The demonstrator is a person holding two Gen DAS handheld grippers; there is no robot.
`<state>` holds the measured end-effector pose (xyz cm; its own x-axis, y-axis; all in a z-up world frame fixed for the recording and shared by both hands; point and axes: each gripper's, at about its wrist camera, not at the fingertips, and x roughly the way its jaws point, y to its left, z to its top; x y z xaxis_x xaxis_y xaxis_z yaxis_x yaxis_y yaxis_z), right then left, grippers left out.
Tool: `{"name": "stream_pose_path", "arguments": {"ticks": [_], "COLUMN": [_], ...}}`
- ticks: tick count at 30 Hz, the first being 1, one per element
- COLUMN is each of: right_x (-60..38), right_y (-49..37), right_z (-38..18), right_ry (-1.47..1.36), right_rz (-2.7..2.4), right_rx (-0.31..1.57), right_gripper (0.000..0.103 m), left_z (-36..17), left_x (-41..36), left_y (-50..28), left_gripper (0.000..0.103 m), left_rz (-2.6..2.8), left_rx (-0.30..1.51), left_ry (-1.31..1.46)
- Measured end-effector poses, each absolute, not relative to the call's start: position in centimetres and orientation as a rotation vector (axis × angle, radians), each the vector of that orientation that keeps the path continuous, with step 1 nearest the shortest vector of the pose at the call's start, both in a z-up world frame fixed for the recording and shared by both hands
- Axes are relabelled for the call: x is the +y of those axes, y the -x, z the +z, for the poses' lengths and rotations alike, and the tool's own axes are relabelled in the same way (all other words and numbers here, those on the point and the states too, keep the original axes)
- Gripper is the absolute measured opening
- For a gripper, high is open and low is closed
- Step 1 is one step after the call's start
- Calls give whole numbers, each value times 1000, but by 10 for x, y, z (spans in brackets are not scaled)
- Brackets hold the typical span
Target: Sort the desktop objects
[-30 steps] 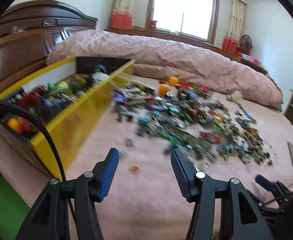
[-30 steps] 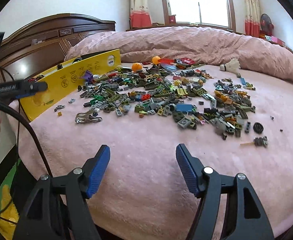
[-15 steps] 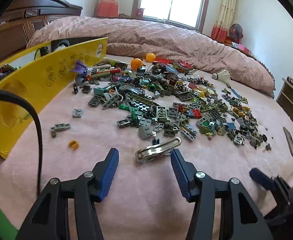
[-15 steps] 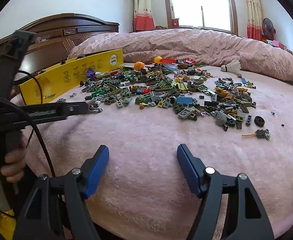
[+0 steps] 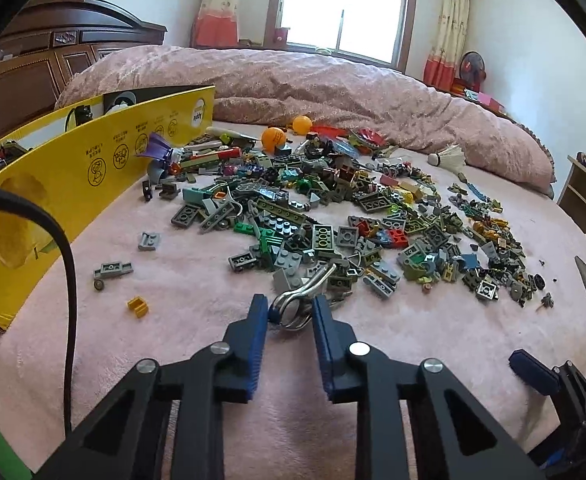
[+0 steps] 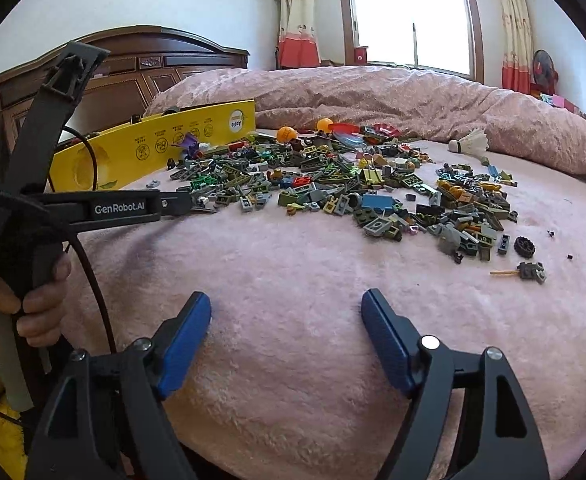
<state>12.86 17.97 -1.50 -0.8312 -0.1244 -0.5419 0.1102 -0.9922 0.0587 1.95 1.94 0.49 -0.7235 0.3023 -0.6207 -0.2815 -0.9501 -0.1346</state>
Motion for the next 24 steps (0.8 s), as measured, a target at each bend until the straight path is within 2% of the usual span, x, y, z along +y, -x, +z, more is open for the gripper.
{"name": "stream_pose_path", "arguments": {"ticks": [4,6,8,10,16,18,20,21,23,24], "right_x": [180,180,180,180,180,180,180,180,180,180], "right_y": [-128,-128,-128,-129,-129,-129,-129,-129,-129,-129], "right_z": [-15,-15,-15,-15,-15,-15,-15,-15,-15,-15], "right_ry": [-858,-859,-859,-858,-857,-856,-853,-853,-850,-850], "right_rz": [-2896,-2895,-2895,-2896,-2894,-2894,-2892,-2892,-2892,-2893], "right_rx": [-35,-37,-36,-35,-37,-37,-41,-42,-42,-41], "right_gripper": [79,80,80,80,80,80,80,80,80,81], "left_z": [2,1,-1,-1,-7,-7,-7,-6,-3,-1], "left_x": [22,23,25,28,36,38,37,33,25,21], "left_y": [-17,-15,-13,-12,-6,-7,-8,-8,-9,-10], "left_gripper": [24,31,43,49,49,41,28,25,13,13], "left_rz": [2650,2643,2634,2645,2691,2707,2719,2711,2701,2698], "left_rx": [-46,-79,-110,-129,-77,-37,-12,-23,-47,-54], "left_ry": [976,987,992,985,969,953,951,955,961,963]}}
